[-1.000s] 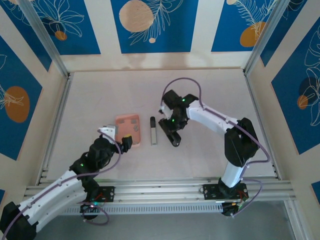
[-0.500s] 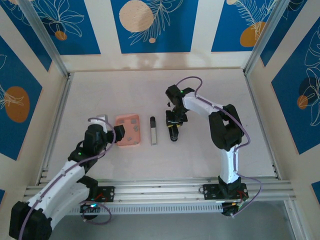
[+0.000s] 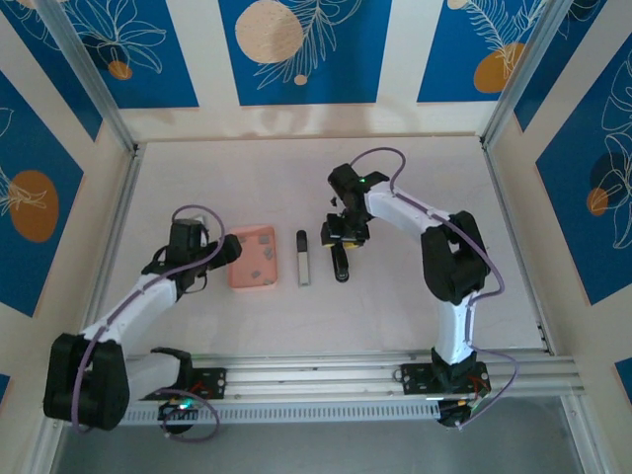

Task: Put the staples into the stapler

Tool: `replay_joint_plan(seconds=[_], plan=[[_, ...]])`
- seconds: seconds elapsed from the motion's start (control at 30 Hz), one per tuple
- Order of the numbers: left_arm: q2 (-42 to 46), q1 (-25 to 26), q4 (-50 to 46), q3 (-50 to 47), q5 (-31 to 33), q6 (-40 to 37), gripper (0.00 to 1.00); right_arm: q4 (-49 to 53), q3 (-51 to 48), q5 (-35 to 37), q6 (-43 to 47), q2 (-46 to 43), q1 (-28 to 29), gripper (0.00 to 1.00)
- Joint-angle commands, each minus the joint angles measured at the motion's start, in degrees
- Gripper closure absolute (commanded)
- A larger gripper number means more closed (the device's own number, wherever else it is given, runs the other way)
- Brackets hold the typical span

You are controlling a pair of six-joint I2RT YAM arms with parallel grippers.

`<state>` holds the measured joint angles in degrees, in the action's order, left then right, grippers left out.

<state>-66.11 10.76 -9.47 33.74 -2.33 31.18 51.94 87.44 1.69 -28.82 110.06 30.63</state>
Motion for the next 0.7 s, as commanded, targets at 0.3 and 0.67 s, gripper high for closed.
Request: replay_joint_plan(seconds=[0.3, 0.67], plan=[[-10.9, 0.0, 5.4, 3.9, -10.5, -0.7, 0.12, -2.0, -6.3, -0.6, -1.8, -10.4, -2.7, 0.46], [-17.7, 4.9, 6.2, 9.0, -12.9, -0.8, 0.13, -3.5, -10.8, -0.4, -1.8, -14.8, -5.1, 0.45]])
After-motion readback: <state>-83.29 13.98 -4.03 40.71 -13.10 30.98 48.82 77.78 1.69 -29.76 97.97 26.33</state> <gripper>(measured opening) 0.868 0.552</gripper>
